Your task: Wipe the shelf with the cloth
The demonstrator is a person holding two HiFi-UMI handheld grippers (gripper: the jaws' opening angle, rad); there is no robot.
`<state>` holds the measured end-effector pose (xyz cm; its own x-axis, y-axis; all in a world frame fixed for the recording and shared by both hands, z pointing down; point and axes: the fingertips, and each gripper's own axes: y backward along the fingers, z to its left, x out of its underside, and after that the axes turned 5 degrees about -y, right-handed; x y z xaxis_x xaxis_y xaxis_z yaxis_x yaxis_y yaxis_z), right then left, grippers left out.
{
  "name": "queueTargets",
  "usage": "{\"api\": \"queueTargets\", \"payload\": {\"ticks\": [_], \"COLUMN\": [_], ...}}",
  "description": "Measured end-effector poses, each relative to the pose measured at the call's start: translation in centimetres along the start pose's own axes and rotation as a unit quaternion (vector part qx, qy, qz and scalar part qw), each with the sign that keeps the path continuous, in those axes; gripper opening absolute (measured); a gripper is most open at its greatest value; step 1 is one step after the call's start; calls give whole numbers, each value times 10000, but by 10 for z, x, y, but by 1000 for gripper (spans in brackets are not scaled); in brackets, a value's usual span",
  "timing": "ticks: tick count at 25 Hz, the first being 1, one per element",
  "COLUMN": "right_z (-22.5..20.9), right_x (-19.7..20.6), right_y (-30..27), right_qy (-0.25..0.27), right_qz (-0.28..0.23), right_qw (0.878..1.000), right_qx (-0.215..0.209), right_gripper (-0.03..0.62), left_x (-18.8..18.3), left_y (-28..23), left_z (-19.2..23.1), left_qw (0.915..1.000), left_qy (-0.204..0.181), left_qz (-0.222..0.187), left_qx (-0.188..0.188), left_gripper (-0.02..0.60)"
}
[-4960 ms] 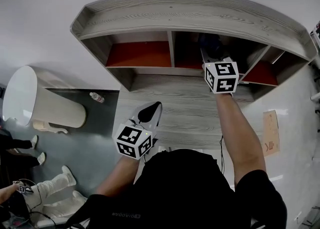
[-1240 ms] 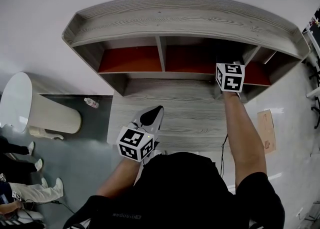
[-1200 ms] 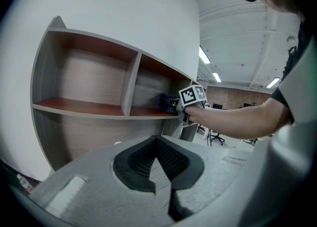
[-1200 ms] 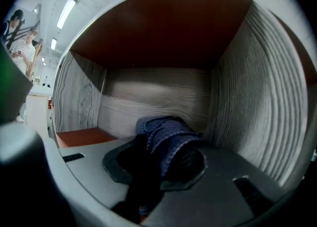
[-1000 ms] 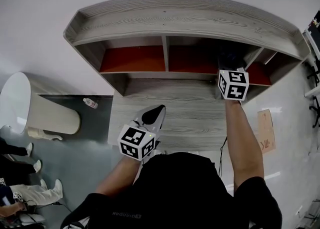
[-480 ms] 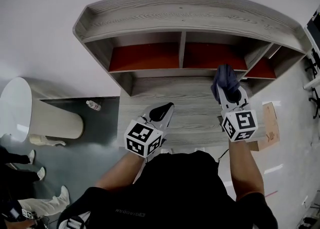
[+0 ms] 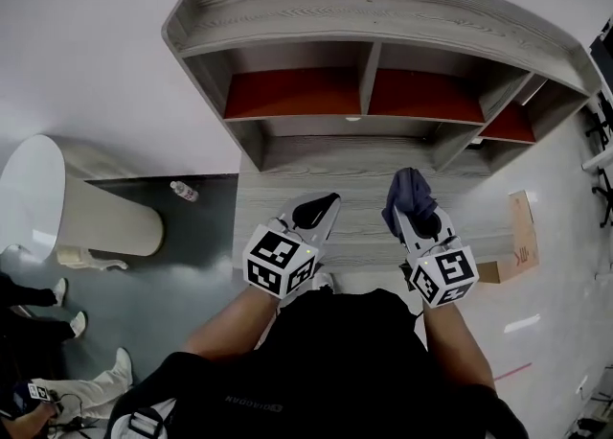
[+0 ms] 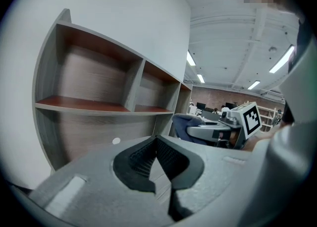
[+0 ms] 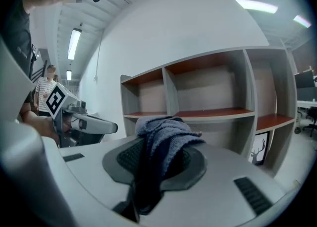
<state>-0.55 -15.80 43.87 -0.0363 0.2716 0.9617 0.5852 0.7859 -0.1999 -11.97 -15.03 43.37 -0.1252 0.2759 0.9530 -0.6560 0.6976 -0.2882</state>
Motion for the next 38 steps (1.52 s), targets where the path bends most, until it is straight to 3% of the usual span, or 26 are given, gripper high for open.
{"api": "queueTargets", "payload": {"ticks": [7, 17, 29, 38], "right_z": [15, 17, 27, 39], "right_x": [-5, 28, 54, 63], "right_y": [27, 114, 193, 214], "right_qy": [84, -148, -206, -164], "right_qz": [-49, 254, 239, 255], "right_qw": [9991, 9958, 9918, 9893], "right_qx": [-425, -864, -1240, -1425], "right_gripper": [95, 92, 91, 91], "left_x": [1, 18, 38, 47], "left_y": [20, 41, 69, 93], "left_z": [-23, -109, -194, -210], "left_qw": [9992, 9972, 9947, 9920], "left_qy": [83, 266, 223, 158], "left_qz": [-114, -145, -116, -49], "left_qx": [-383, -678, -997, -1251], "left_gripper": [8, 8, 8, 8]}}
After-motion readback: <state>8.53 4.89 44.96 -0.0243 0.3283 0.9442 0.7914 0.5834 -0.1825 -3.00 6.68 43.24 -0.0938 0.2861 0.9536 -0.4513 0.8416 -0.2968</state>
